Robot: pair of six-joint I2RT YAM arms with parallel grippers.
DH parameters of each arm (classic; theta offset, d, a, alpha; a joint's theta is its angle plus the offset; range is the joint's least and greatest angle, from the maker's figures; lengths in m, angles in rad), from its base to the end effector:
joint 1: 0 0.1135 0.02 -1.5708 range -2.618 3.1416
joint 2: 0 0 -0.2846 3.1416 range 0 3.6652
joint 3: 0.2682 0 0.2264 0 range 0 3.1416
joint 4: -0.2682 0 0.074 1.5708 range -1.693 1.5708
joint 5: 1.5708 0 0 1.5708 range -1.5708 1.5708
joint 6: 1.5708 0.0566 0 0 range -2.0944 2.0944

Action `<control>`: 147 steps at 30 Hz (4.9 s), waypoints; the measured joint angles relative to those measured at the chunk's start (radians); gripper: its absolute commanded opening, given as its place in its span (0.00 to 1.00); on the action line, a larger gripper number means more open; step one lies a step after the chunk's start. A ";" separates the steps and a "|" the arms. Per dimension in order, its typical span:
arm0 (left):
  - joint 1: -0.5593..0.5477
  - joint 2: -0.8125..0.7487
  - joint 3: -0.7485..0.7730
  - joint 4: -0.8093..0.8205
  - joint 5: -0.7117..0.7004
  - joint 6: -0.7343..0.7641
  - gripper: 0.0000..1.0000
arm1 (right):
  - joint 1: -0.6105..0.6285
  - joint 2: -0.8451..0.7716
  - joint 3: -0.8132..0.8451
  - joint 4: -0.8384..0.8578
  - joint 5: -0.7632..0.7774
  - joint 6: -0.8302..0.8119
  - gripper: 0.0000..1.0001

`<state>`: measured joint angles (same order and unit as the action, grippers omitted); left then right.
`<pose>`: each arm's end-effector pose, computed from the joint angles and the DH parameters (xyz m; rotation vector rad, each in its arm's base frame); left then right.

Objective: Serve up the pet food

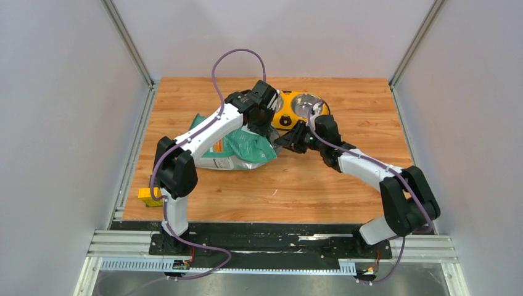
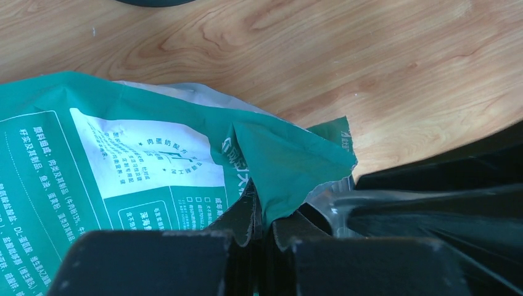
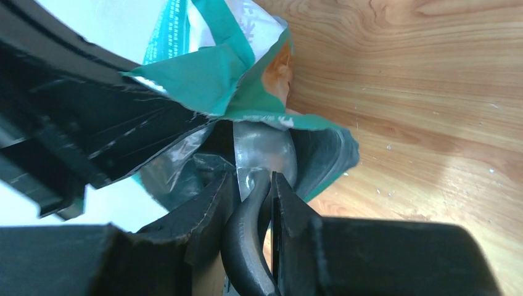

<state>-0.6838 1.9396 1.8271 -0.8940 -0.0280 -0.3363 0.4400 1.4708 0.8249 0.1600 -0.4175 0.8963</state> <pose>0.3235 -0.2616 0.3037 0.4417 2.5779 -0.3382 0.2736 0.1542 0.2545 0.2280 2.2458 1.2085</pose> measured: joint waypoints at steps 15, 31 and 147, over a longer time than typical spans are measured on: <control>-0.002 0.000 0.000 0.000 -0.010 -0.025 0.00 | 0.027 0.168 -0.088 0.284 -0.021 0.207 0.00; -0.001 -0.006 0.040 -0.060 -0.011 -0.025 0.00 | 0.045 0.163 -0.146 0.418 -0.067 0.461 0.00; 0.182 -0.307 -0.101 0.031 0.168 -0.025 0.00 | -0.346 -0.306 -0.115 0.183 -0.397 0.433 0.00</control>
<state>-0.5014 1.6325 1.7256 -0.8635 0.1402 -0.3614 0.0944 1.1645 0.7101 0.3435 -0.8146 1.3289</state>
